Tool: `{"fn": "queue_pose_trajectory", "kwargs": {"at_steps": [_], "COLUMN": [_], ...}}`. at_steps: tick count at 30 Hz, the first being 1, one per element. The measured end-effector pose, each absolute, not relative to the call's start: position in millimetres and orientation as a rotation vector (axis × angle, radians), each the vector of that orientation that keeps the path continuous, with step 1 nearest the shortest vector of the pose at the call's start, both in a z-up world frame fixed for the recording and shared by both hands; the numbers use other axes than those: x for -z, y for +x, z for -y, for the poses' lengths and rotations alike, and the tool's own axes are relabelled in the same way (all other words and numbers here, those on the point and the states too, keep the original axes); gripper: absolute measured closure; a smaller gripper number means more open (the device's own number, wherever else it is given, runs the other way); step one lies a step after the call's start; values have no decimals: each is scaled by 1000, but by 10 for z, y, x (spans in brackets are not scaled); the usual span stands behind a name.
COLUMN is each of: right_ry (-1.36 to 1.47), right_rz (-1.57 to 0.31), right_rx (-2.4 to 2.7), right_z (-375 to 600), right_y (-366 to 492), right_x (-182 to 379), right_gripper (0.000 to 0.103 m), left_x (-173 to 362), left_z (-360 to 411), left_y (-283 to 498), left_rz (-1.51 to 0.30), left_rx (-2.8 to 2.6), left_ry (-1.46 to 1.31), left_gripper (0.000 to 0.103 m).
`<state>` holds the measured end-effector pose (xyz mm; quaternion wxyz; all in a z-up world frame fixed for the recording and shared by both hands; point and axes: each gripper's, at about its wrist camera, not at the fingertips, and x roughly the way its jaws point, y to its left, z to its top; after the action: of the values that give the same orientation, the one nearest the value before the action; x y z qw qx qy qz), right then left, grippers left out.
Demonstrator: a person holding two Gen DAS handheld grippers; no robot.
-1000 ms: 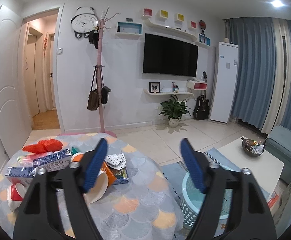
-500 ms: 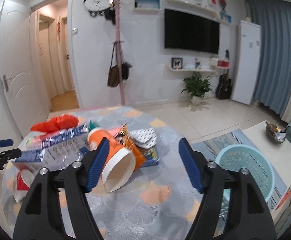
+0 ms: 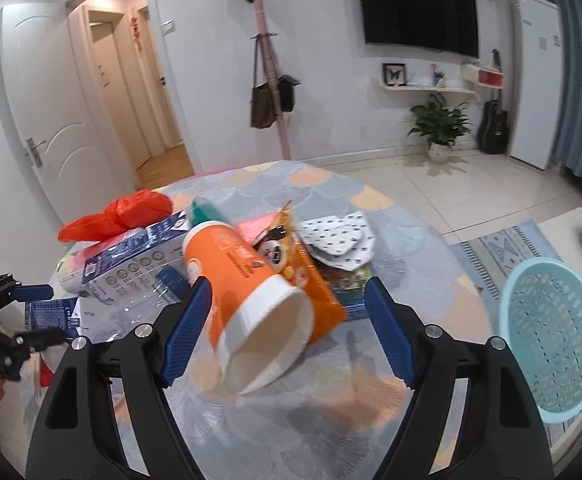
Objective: Collect trash
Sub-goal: 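Grasp the blue milk carton with left tool while right tool grasps the orange cup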
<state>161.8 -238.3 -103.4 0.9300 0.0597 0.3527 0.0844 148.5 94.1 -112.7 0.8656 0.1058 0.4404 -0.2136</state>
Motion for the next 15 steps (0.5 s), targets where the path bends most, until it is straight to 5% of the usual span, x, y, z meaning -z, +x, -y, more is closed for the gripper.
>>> {"fn": "queue_pose_trajectory", "kwargs": {"at_steps": [4,12,15], "right_ry": [107,99,85], "right_rz": [-744,-784,-811], "right_rx": [-241,-294,-296], "right_z": [2253,2017,1929], "right_y": [1603,1602,1637], "right_x": [1032,1106,1181], "right_gripper": [48,48,48], "left_x": [1098,1178,1171], "left_z": [-913,-723,-652], "left_y": [1391,1361,1327], "left_rz": [-938,-962,-955], "left_rx": [500,398,406], "left_ry": [218,320,313], "left_gripper": [24,26,37]}}
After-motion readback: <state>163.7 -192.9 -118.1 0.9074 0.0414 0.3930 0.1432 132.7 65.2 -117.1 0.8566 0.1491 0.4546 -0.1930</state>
